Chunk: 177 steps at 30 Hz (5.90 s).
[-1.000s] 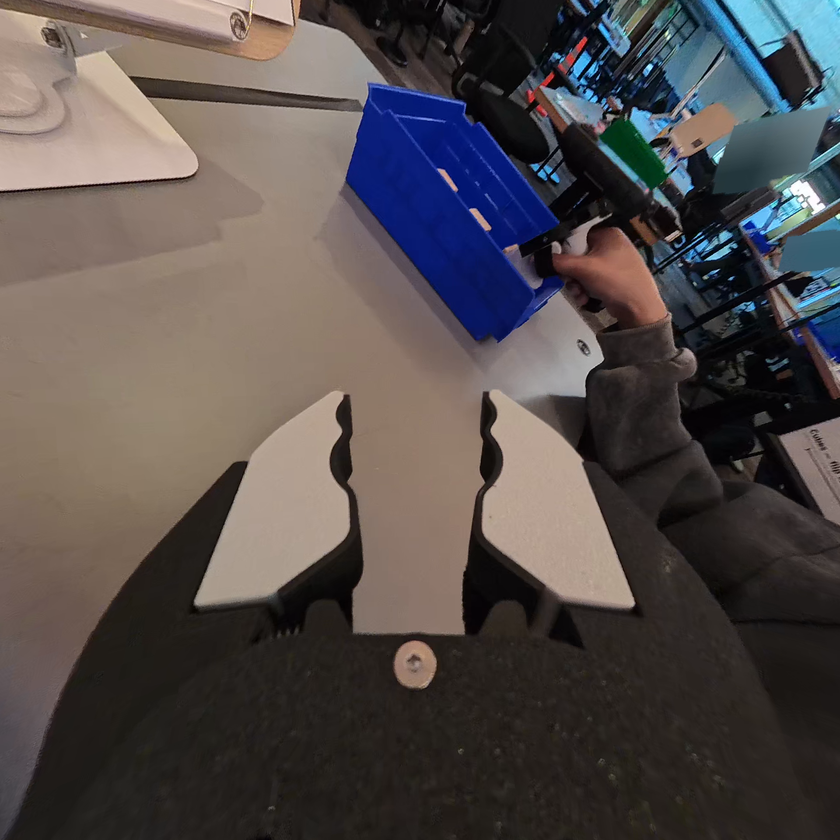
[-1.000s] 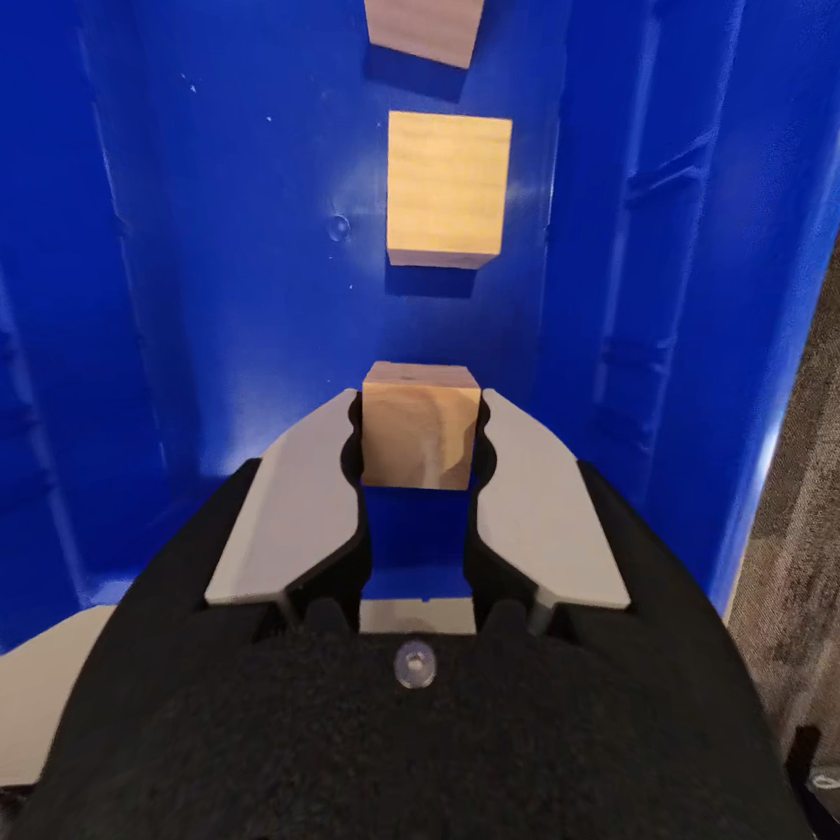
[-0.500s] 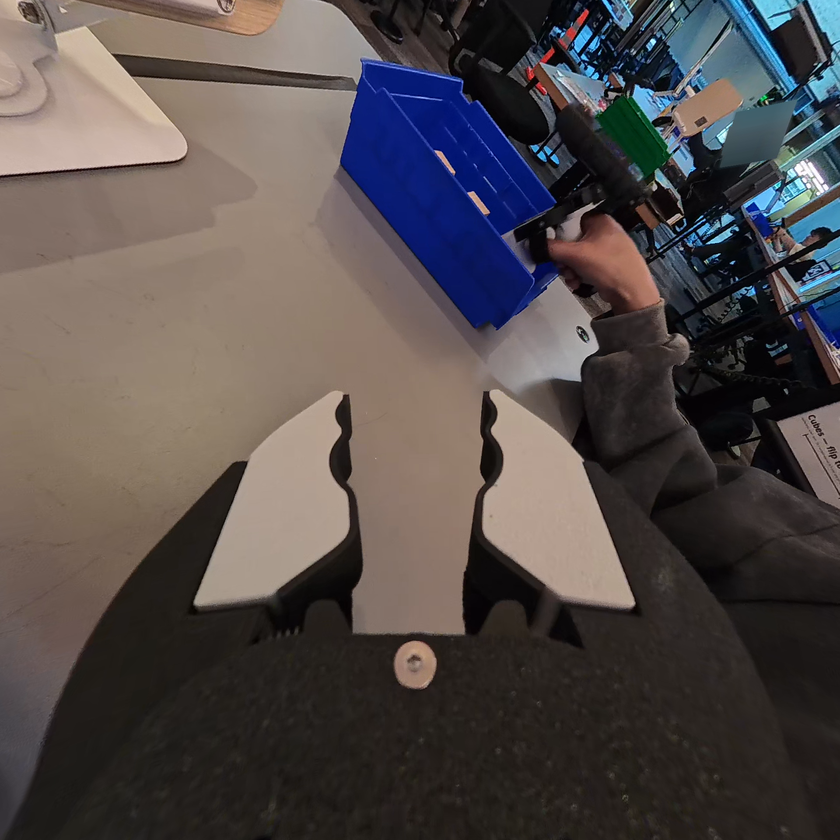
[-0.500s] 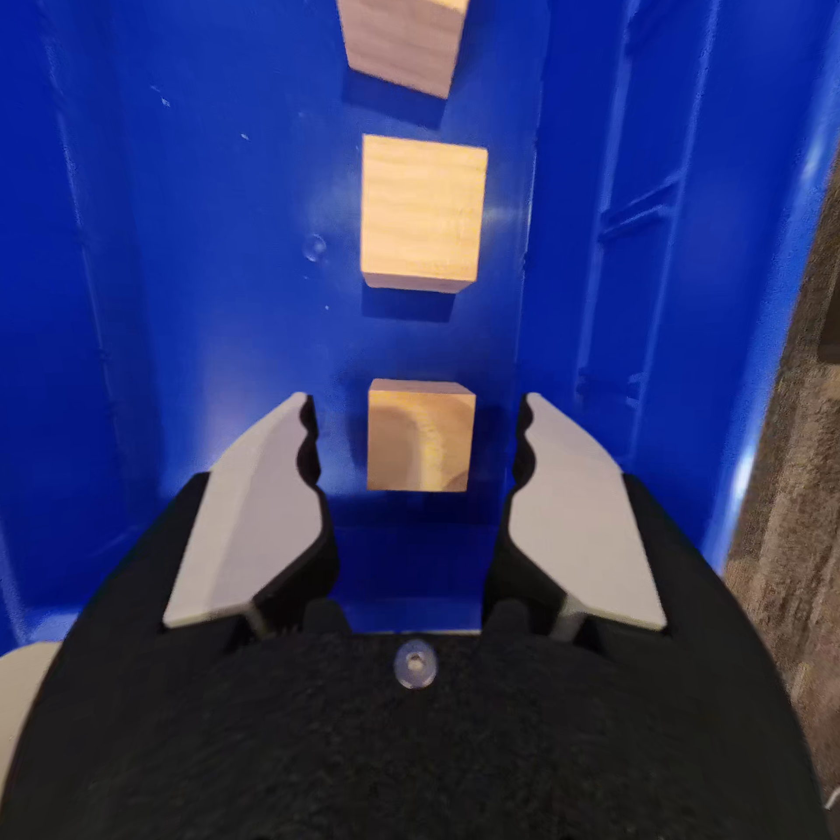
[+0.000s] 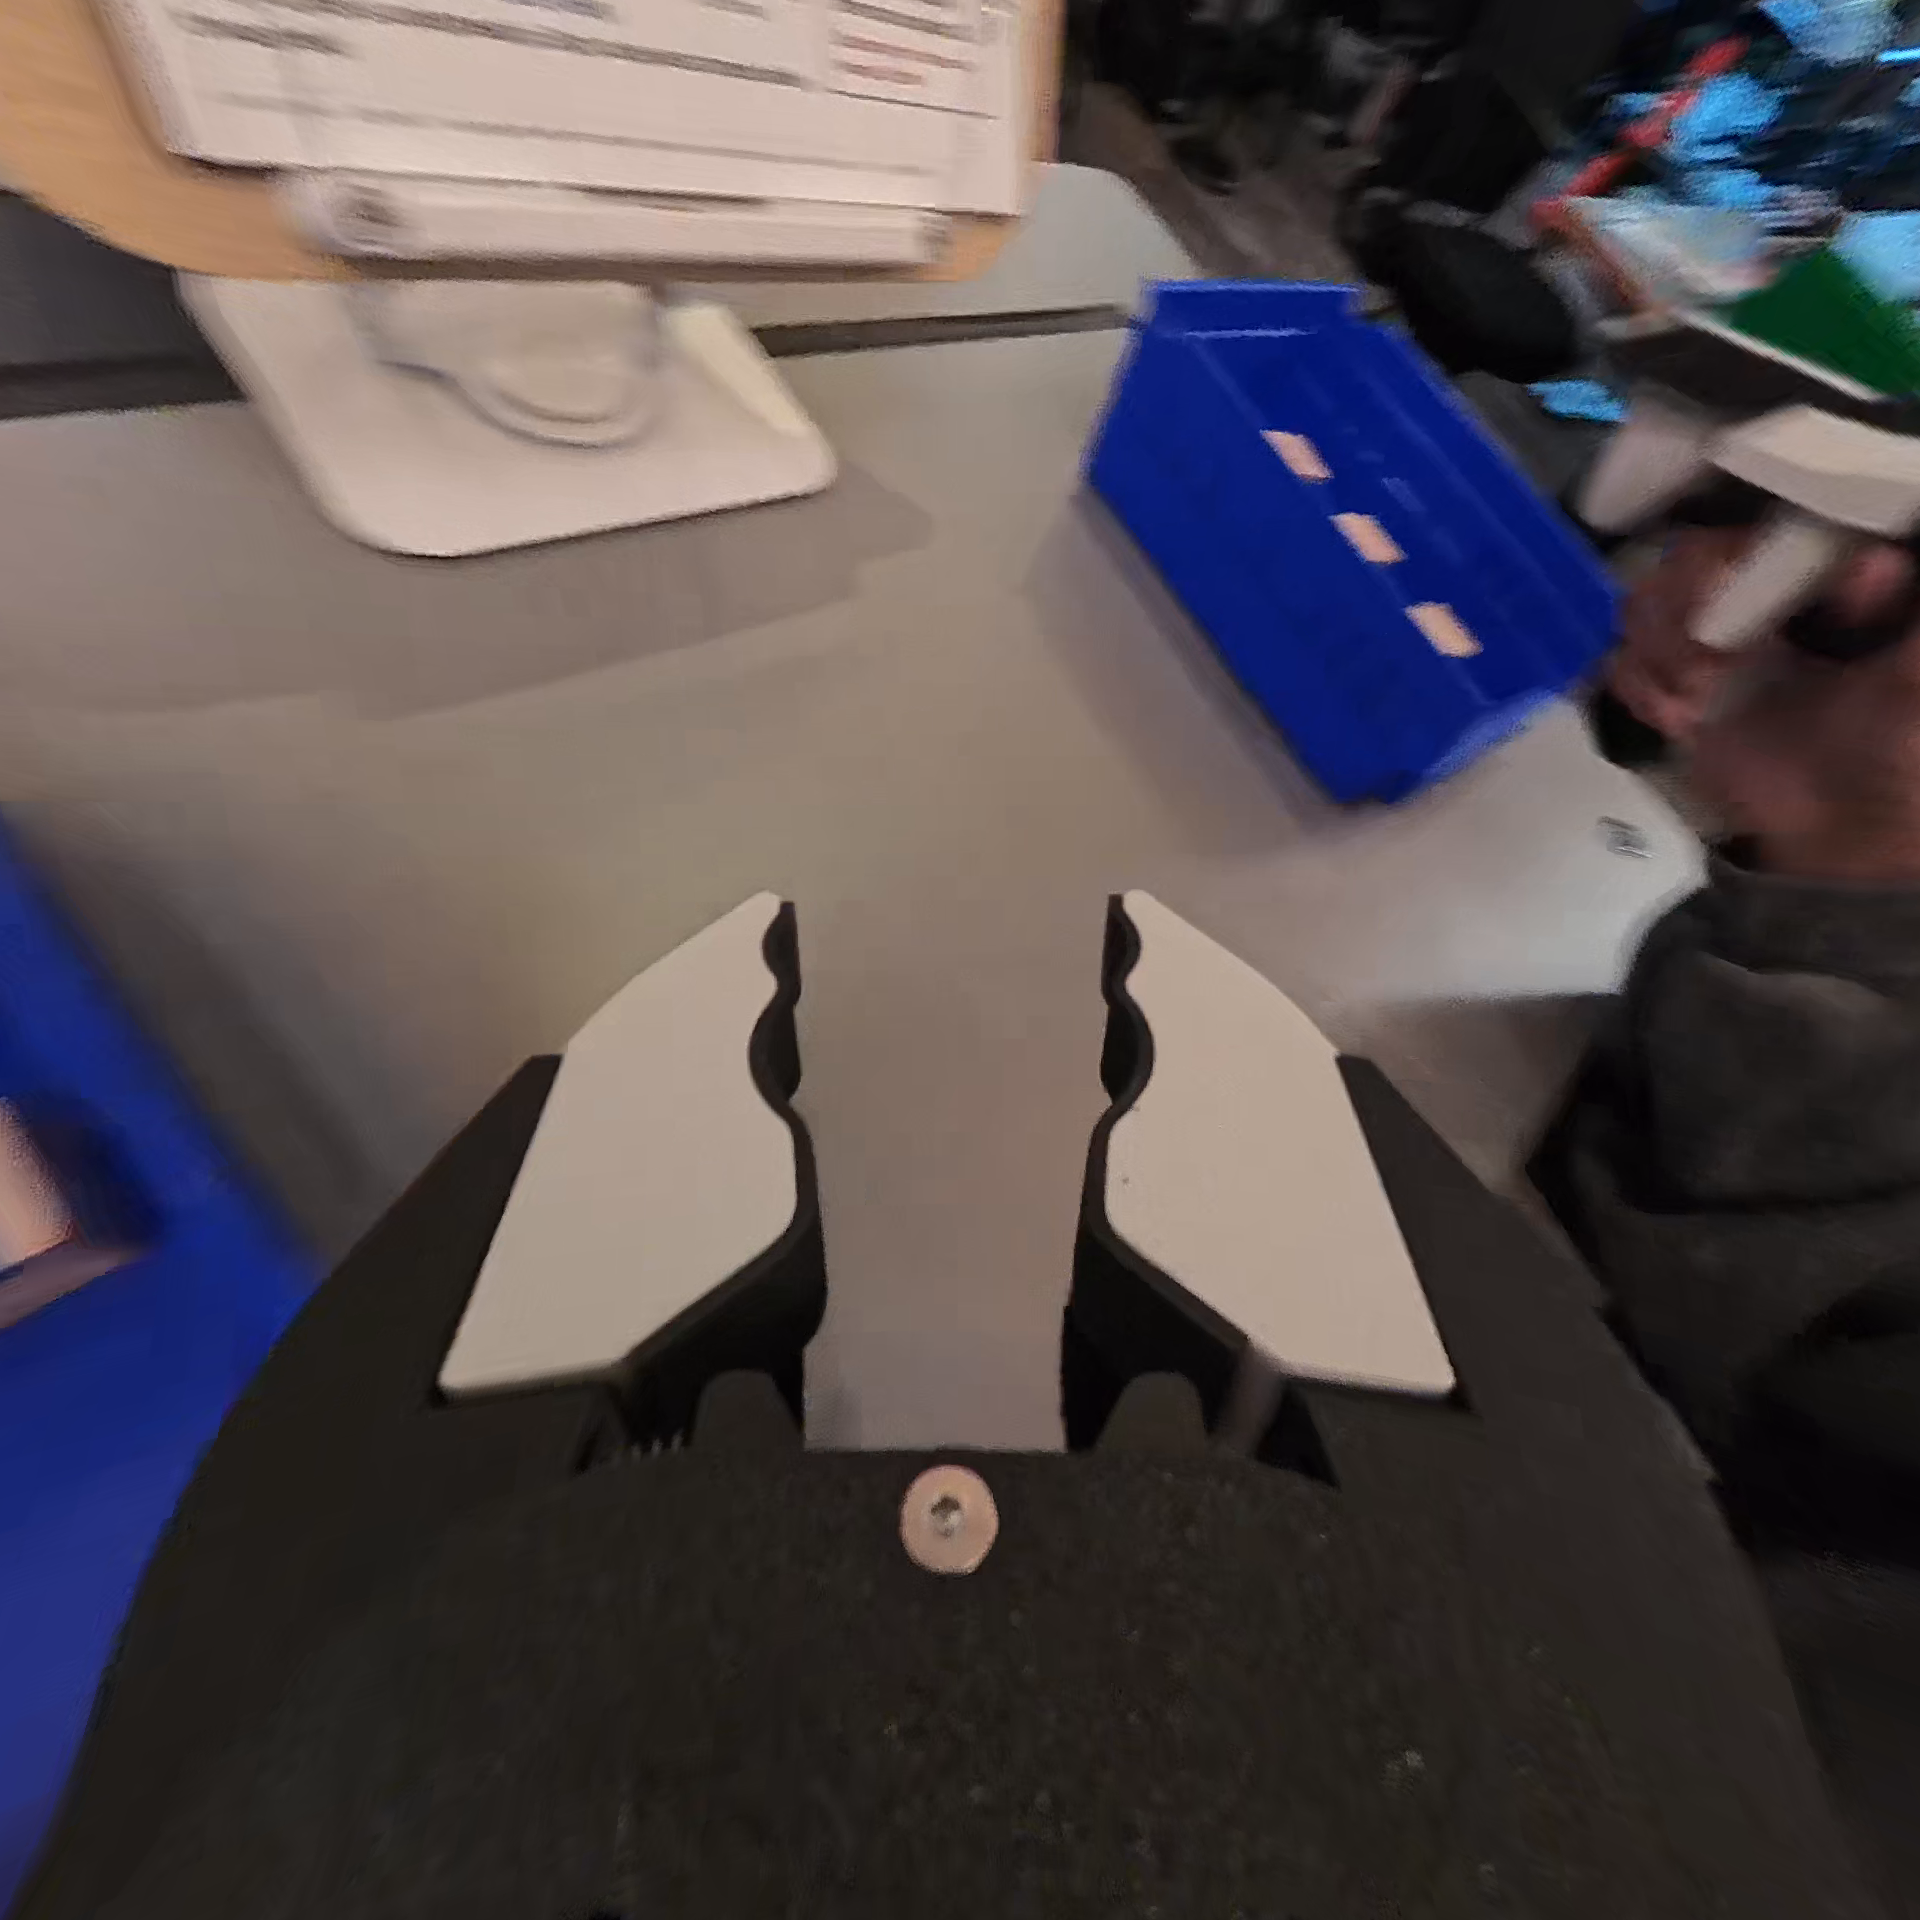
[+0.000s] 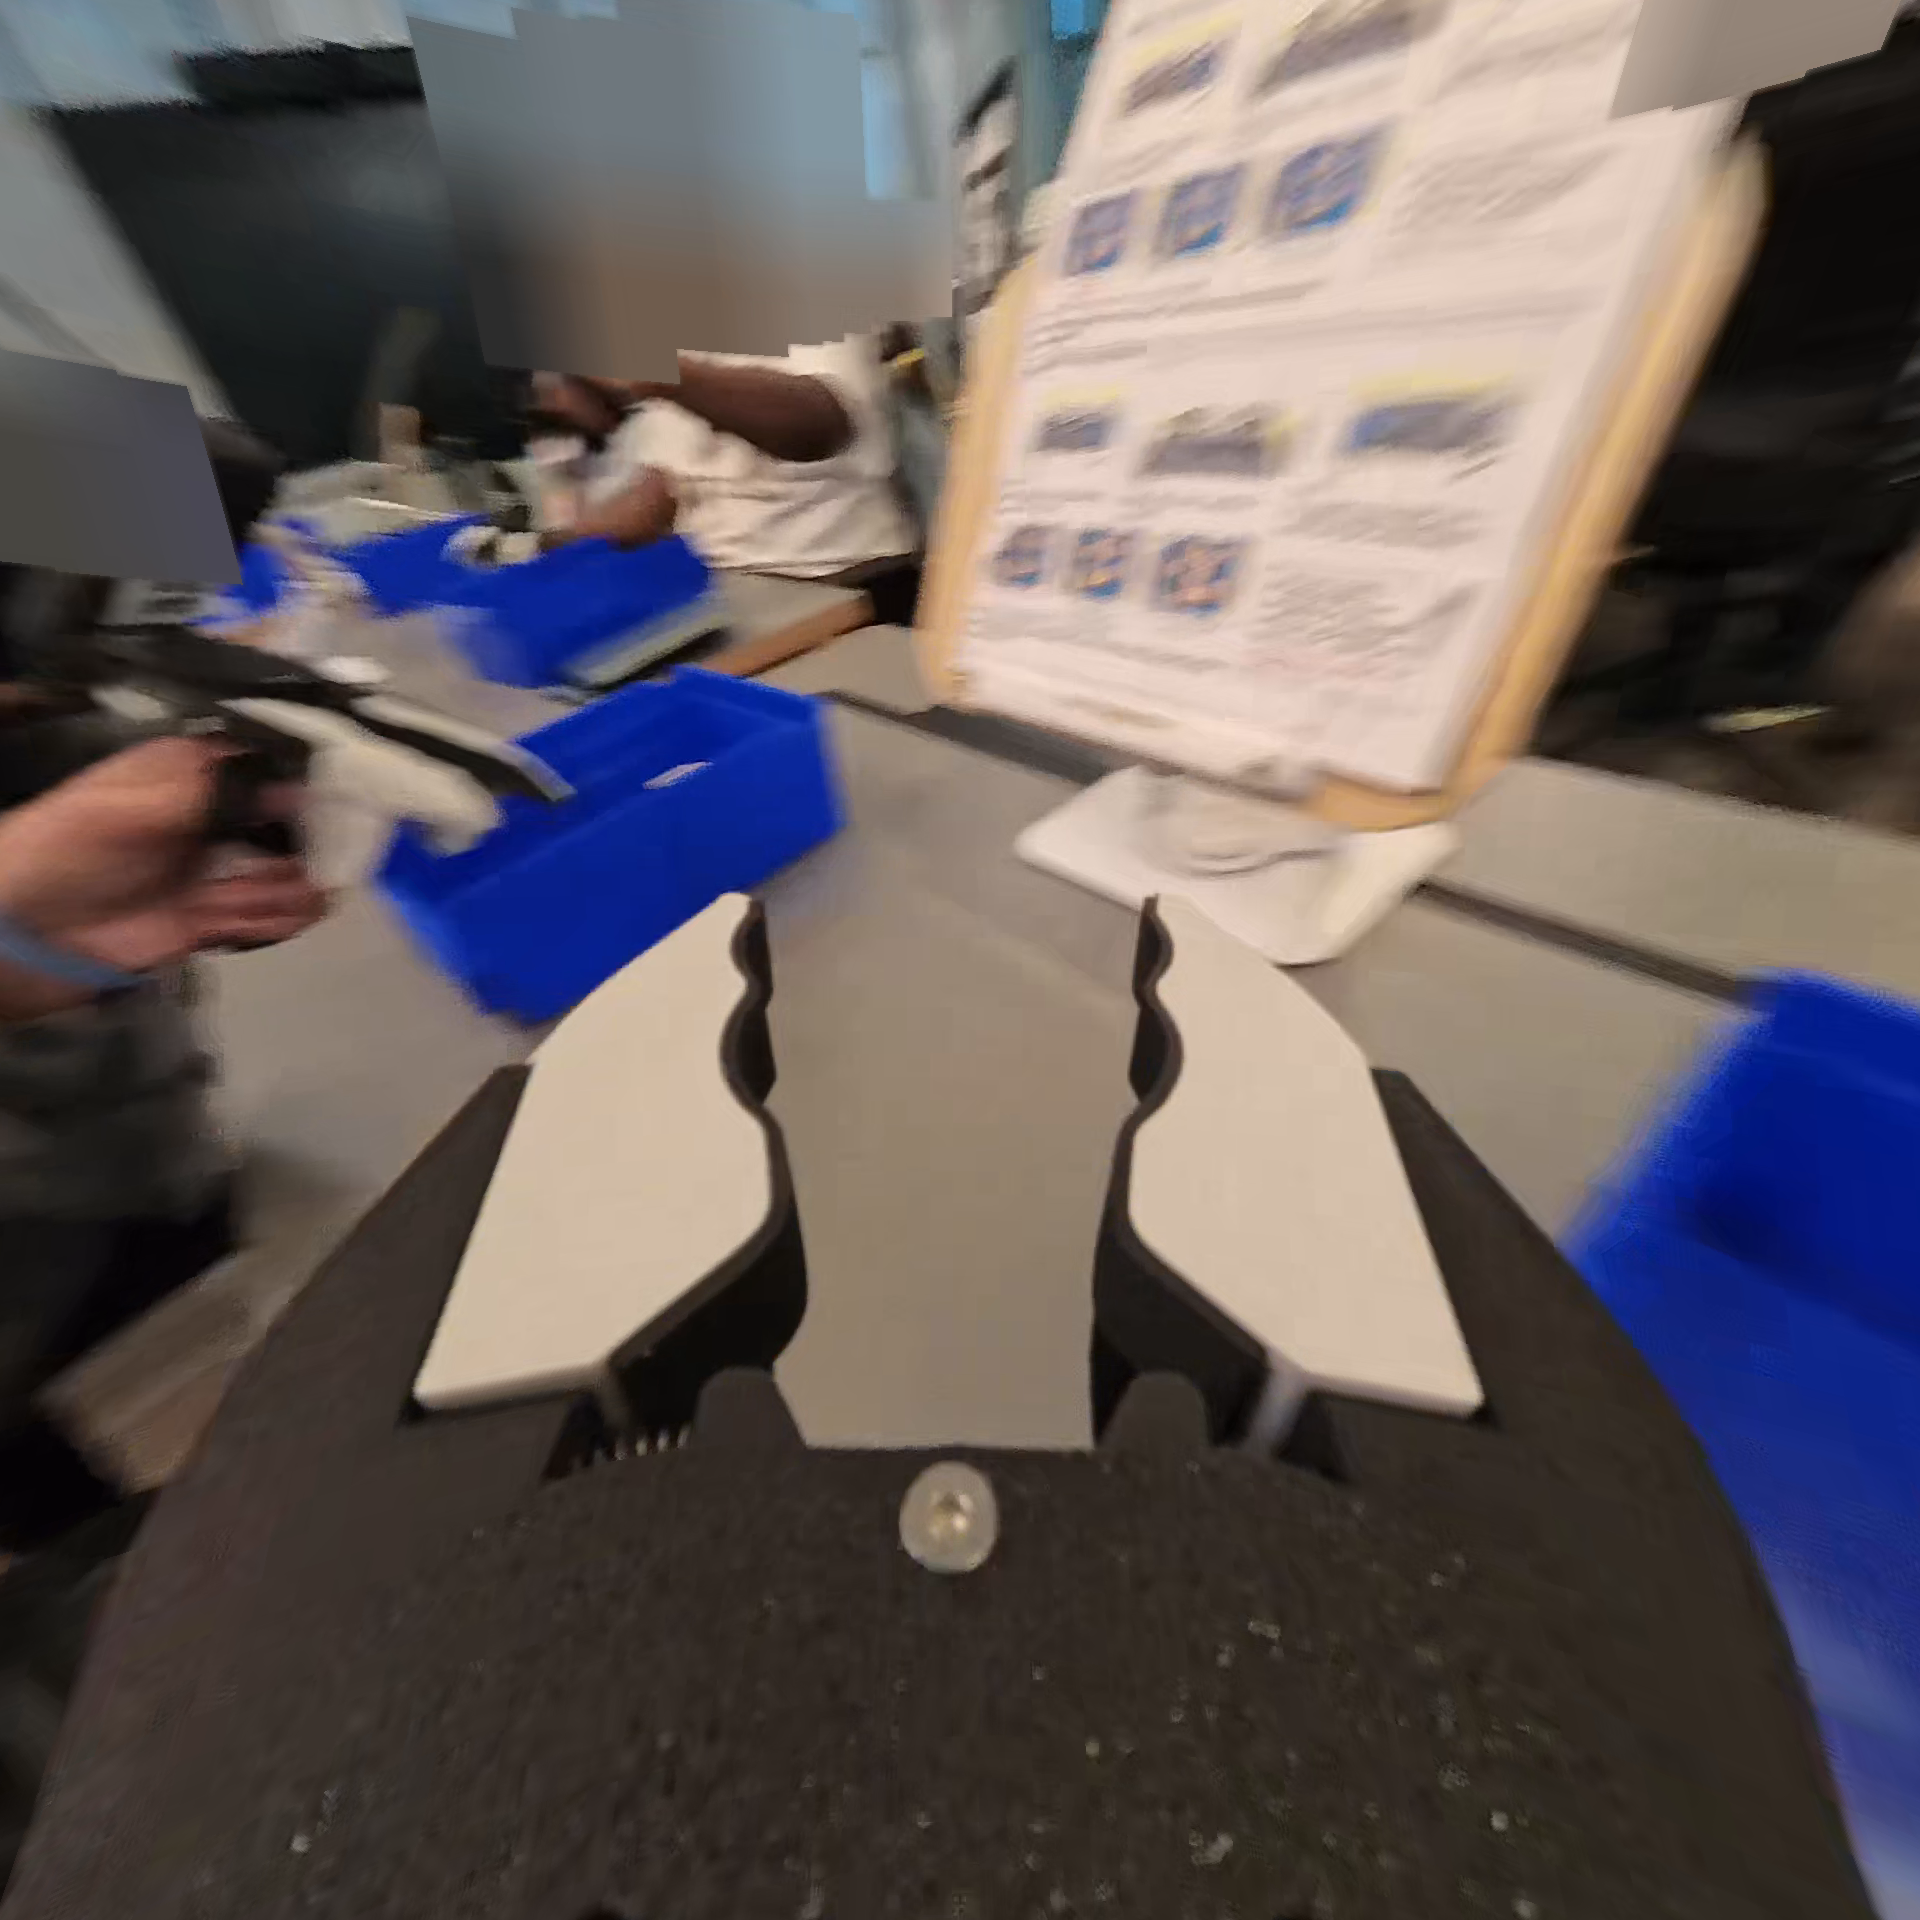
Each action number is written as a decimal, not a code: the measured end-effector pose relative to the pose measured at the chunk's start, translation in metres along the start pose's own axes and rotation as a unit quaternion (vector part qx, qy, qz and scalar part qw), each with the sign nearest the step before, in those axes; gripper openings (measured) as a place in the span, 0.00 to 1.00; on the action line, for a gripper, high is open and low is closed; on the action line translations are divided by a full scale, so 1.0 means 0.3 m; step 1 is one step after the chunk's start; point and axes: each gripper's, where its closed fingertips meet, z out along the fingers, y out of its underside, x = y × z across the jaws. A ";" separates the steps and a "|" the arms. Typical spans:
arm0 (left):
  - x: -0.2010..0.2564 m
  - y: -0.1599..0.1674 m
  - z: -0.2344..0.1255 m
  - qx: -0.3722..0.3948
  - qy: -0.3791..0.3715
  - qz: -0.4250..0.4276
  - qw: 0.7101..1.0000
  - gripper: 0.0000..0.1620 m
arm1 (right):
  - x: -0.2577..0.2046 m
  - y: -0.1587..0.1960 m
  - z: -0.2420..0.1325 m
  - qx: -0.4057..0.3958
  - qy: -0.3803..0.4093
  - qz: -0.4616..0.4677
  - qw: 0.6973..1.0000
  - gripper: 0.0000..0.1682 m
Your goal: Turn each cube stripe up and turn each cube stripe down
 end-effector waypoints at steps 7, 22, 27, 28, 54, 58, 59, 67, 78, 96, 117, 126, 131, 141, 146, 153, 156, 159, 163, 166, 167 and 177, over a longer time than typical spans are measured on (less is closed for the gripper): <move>-0.547 0.047 -0.231 0.003 -0.301 -0.056 0.952 0.35 | -0.207 0.234 0.233 -0.105 -0.104 0.006 0.989 0.40; -0.790 0.298 0.013 -0.181 -0.324 -0.117 0.921 0.36 | -0.322 0.376 0.284 -0.167 -0.146 0.019 0.975 0.37; -0.805 0.310 -0.003 -0.186 -0.323 -0.127 0.919 0.27 | -0.321 0.370 0.274 -0.168 -0.146 0.017 0.975 0.37; -0.805 0.312 -0.014 -0.189 -0.322 -0.126 0.919 0.27 | -0.320 0.369 0.273 -0.169 -0.146 0.016 0.975 0.36; 0.117 -0.139 -0.002 0.074 0.284 -0.191 0.937 0.27 | -0.156 0.218 0.182 -0.023 -0.102 -0.063 0.992 0.40; 0.307 -0.065 0.136 0.011 0.380 -0.228 0.896 0.27 | -0.225 0.220 0.183 0.012 -0.141 -0.134 0.981 0.40; 0.338 -0.046 0.166 0.000 0.396 -0.244 0.885 0.27 | -0.254 0.225 0.179 0.018 -0.161 -0.147 0.976 0.40; 0.394 0.031 0.278 -0.042 0.476 -0.394 0.785 0.27 | -0.312 0.268 0.195 0.011 -0.181 -0.182 0.967 0.40; 0.415 0.040 0.278 -0.049 0.470 -0.382 0.794 0.27 | -0.329 0.269 0.256 0.051 -0.138 -0.196 0.970 0.48; 0.240 -0.064 0.135 0.031 0.233 -0.140 0.962 0.44 | 0.012 0.024 -0.007 -0.019 0.067 -0.127 0.990 0.27; 0.329 -0.042 0.083 -0.009 0.243 -0.094 0.965 0.41 | 0.503 0.636 -0.315 -0.488 0.336 0.211 0.778 0.27; 0.332 -0.030 0.087 -0.020 0.242 -0.089 0.966 0.41 | 0.502 0.660 -0.278 -0.474 0.317 0.231 0.788 0.30; 0.333 -0.029 0.078 -0.023 0.239 -0.080 0.967 0.41 | 0.484 0.458 -0.284 -0.379 0.311 0.186 0.851 0.35; 0.060 -0.131 -0.128 0.049 0.071 -0.018 0.996 0.41 | -0.128 -0.081 0.002 0.115 -0.053 -0.072 0.989 0.44; -0.297 -0.106 -0.273 0.056 -0.130 -0.038 0.989 0.41 | -0.364 0.116 0.209 0.085 -0.190 -0.070 0.976 0.40; -0.672 0.037 -0.286 -0.046 -0.317 -0.073 0.944 0.40 | -0.447 0.345 0.327 -0.047 -0.222 -0.089 0.970 0.37; -0.825 0.093 -0.275 -0.103 -0.389 -0.074 0.912 0.40 | -0.443 0.331 0.316 -0.038 -0.222 -0.086 0.970 0.36; -0.928 0.132 -0.208 -0.151 -0.378 -0.114 0.906 0.39 | -0.435 0.312 0.301 -0.029 -0.230 -0.066 0.971 0.35; -1.047 0.142 -0.152 -0.196 -0.389 -0.130 0.891 0.36 | -0.421 0.301 0.294 -0.024 -0.235 -0.042 0.971 0.35; -1.100 0.159 -0.108 -0.220 -0.376 -0.150 0.888 0.37 | -0.414 0.303 0.291 -0.028 -0.235 -0.036 0.971 0.35; -1.114 0.165 -0.091 -0.225 -0.370 -0.155 0.888 0.37 | -0.412 0.304 0.290 -0.029 -0.235 -0.036 0.971 0.35; -1.063 0.162 -0.106 -0.212 -0.319 -0.178 0.906 0.27 | -0.397 0.299 0.281 -0.033 -0.231 -0.040 0.971 0.34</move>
